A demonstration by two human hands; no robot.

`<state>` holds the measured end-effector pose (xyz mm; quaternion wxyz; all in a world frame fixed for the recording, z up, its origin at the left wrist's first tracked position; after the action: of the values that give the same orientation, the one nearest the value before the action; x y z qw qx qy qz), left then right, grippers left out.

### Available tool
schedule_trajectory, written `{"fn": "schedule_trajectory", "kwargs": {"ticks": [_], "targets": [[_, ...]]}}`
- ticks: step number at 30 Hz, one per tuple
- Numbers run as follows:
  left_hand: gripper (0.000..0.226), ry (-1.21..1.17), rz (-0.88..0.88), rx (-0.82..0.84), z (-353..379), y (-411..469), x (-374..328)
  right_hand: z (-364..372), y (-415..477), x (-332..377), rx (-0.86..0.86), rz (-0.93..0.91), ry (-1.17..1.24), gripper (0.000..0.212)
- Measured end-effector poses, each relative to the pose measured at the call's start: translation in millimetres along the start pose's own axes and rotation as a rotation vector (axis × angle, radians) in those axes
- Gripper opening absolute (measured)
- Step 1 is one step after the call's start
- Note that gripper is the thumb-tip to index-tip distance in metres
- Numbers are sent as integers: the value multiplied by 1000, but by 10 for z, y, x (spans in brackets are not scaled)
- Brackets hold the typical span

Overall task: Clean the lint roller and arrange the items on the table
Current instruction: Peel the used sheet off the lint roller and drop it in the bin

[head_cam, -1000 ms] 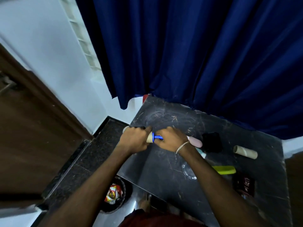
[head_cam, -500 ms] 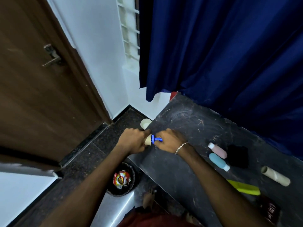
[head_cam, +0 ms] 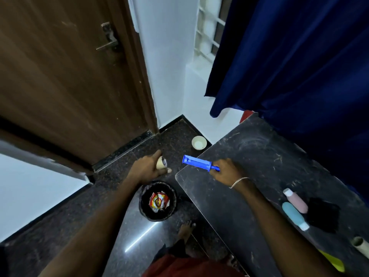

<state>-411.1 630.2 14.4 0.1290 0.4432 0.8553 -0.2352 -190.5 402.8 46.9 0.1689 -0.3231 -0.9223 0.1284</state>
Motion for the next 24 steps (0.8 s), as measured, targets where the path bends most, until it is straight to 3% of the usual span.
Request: {"fn": "schedule_trajectory", "kwargs": {"ticks": [5,8,15,24], "targets": [[59,-403,-239,127,325,-117,386,299,180,180,-15,-9,42,32],[42,-588,-342,120,575,-176,579,498,308,280,23,-13,115,27],[34,-664,-530,12,1057,-178,880,907,592,619,51,-54,178,21],[49,-767,-777,10,1715,-180,1277,1496,746,903,-37,-138,205,16]]}}
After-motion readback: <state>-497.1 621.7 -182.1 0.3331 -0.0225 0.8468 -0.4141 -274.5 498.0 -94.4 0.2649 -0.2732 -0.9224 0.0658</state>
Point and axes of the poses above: each hand's wrist, its own y-axis towards the middle knuckle, its own z-axis out of the palm, x = y × z, the point moved 1 cm from there along y, towards the middle knuckle, and after that the axes turned 3 degrees about -y, right-handed, at the moved point
